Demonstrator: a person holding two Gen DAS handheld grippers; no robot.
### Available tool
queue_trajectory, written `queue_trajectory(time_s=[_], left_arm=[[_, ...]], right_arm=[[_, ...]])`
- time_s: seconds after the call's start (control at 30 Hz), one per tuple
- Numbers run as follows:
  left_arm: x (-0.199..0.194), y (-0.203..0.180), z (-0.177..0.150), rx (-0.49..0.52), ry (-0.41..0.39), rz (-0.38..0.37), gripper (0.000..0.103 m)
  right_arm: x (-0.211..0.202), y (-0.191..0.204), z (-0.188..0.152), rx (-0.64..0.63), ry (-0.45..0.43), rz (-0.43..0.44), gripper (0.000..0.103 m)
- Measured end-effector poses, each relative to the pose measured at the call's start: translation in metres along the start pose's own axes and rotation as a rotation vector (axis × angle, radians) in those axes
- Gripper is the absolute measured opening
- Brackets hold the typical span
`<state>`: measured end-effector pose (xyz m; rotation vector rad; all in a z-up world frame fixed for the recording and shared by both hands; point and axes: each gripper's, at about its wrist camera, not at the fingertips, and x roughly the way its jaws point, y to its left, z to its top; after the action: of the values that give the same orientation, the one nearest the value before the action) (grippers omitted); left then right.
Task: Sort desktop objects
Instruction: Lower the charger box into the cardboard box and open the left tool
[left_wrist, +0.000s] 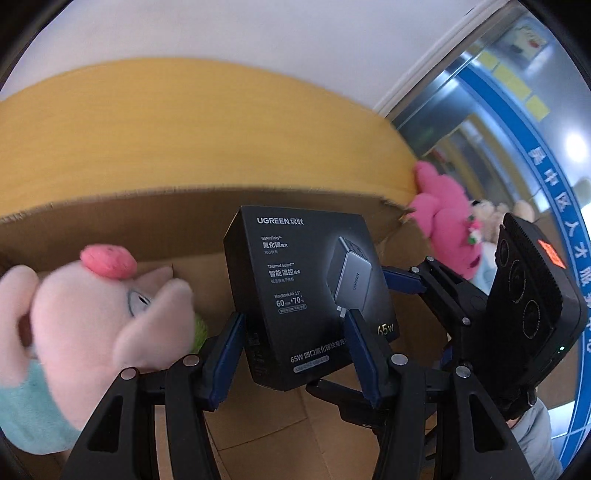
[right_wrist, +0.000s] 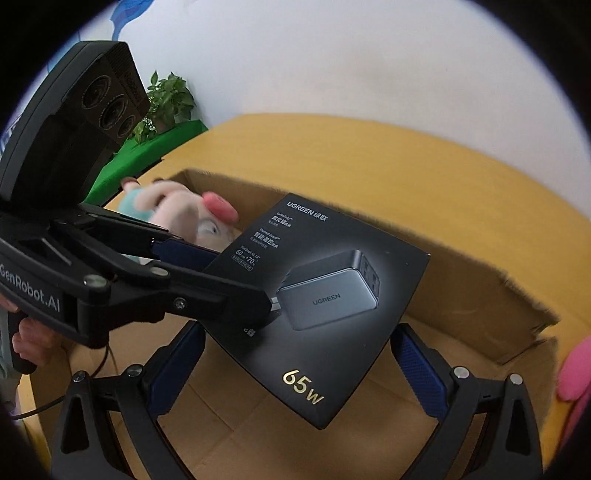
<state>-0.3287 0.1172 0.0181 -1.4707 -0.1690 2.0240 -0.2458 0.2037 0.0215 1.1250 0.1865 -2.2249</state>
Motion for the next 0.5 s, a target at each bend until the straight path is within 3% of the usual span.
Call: queue_trajectory(time_s=[0.17, 0.27, 0.33, 0.5], left_arm=[[0.018, -0.010, 0.001, 0.012, 0.047, 0.084, 0.052], [0.015, -0.020, 0.000, 0.037, 0.030, 0.129, 0.053], [0.006, -0.021, -0.007, 0.036, 0.028, 0.119, 0.053], [-0.052, -0.036, -0.033, 0.086, -0.102, 0.139, 0.055]], right_arm=[[0.016, -0.008, -0.006, 0.039, 0.043, -0.016, 0.101], [0.013, -0.003, -0.009, 0.051, 0.047, -0.018, 0.101], [0.005, 0.006, -0.012, 0.043, 0.049, -0.031, 0.100], [-0.047, 0.025, -0.016, 0.035, -0.026, -0.116, 0.101]])
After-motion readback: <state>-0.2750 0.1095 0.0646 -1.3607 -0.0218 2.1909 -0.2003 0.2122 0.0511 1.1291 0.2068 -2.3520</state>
